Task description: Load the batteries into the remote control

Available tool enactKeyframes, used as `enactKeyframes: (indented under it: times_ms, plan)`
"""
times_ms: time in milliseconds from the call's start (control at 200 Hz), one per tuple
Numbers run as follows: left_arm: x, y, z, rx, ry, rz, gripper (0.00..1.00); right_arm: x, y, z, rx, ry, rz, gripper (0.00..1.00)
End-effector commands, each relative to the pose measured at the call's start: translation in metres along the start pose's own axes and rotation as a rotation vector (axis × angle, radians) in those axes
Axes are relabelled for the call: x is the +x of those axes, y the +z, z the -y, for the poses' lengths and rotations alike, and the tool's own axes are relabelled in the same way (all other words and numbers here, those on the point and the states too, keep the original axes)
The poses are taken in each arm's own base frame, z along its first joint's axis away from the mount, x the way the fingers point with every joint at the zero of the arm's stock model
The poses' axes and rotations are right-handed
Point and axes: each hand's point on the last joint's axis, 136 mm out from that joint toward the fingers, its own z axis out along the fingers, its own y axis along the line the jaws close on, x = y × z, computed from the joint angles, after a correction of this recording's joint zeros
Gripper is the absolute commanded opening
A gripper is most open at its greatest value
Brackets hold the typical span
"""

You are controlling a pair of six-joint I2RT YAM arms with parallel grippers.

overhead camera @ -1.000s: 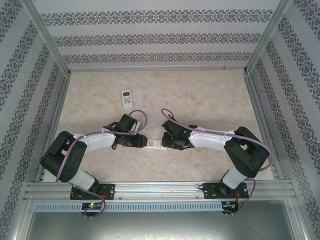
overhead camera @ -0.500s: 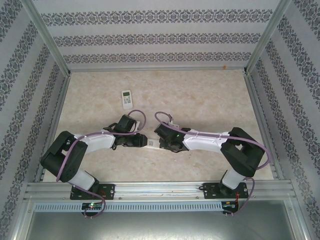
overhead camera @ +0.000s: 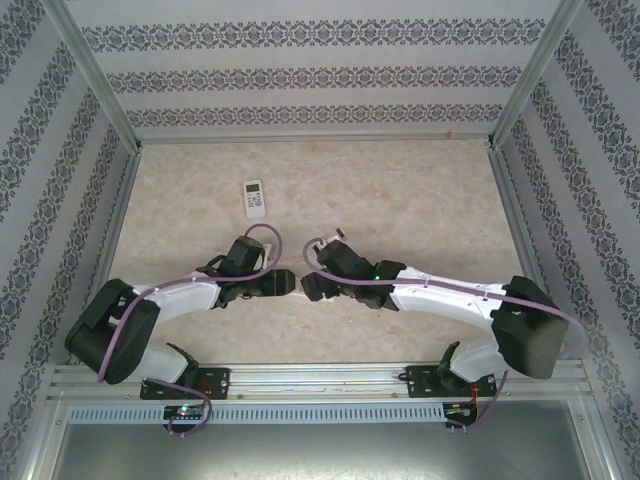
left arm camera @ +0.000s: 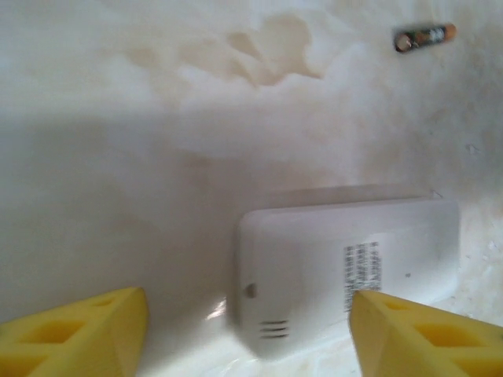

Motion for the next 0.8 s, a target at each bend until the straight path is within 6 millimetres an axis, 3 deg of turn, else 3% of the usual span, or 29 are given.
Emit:
enactKeyframes:
  times_ms: [0, 130, 270, 440, 550, 684, 794]
  plan:
    - [-0.007, -0.021, -0.010, -0.034, -0.055, 0.060, 0.77, 0.026, 0.015, -0.008, -0.100, -0.385, -0.113, 0.98]
    - [-0.010, -0.041, -0.005, 0.032, -0.131, 0.118, 0.83, 0.037, 0.034, -0.005, -0.142, -0.508, -0.237, 0.98]
    - [-0.008, -0.057, 0.000, 0.091, -0.175, 0.152, 0.86, 0.047, 0.050, -0.011, -0.253, -0.486, -0.343, 0.93]
    - [-0.003, -0.067, 0.007, 0.142, -0.235, 0.143, 0.87, 0.064, 0.066, -0.011, -0.259, -0.481, -0.506, 0.73]
    - [-0.004, -0.072, 0.003, 0.159, -0.342, 0.168, 0.87, 0.070, 0.073, -0.011, -0.223, -0.502, -0.535, 0.66]
    - [-0.004, -0.076, -0.014, 0.138, -0.481, 0.226, 0.87, 0.047, 0.067, -0.022, -0.222, -0.431, -0.460, 0.52]
    - [-0.010, -0.081, -0.003, 0.217, -0.521, 0.234, 0.87, 0.014, 0.049, -0.051, -0.321, -0.276, -0.320, 0.42]
